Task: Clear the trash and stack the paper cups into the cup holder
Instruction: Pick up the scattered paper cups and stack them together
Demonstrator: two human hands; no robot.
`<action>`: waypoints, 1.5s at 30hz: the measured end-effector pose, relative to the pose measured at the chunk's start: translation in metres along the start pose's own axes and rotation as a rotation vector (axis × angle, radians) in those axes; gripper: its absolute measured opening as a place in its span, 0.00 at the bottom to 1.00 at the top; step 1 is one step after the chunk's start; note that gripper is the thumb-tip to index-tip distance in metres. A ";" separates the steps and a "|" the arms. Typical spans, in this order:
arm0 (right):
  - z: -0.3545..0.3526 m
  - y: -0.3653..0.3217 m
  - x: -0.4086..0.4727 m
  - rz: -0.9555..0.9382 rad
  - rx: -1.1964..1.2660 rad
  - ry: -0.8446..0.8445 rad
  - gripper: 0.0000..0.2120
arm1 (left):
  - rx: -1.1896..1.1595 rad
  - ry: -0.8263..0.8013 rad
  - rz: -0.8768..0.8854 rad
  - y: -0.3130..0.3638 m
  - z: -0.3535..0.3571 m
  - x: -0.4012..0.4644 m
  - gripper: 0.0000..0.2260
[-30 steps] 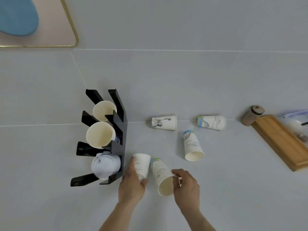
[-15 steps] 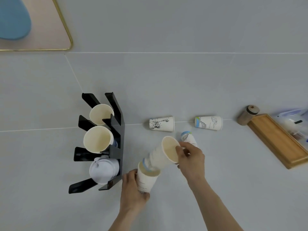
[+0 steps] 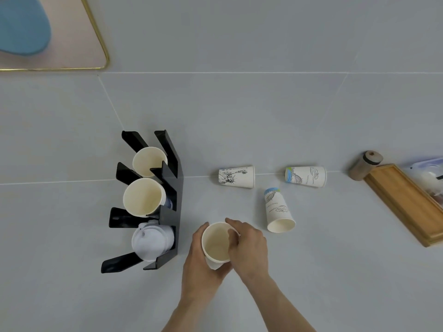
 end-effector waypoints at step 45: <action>-0.048 -0.015 0.044 -0.195 0.158 -0.097 0.28 | 0.164 -0.011 -0.063 -0.011 -0.008 0.004 0.42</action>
Point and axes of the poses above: each hand's wrist, its own x-axis towards the middle knuckle, its own z-axis out of the palm, y = z × x, the point moved 7 cm from there along x, towards the middle knuckle, and after that the axes turned 4 degrees about z, right-handed, at the moved point
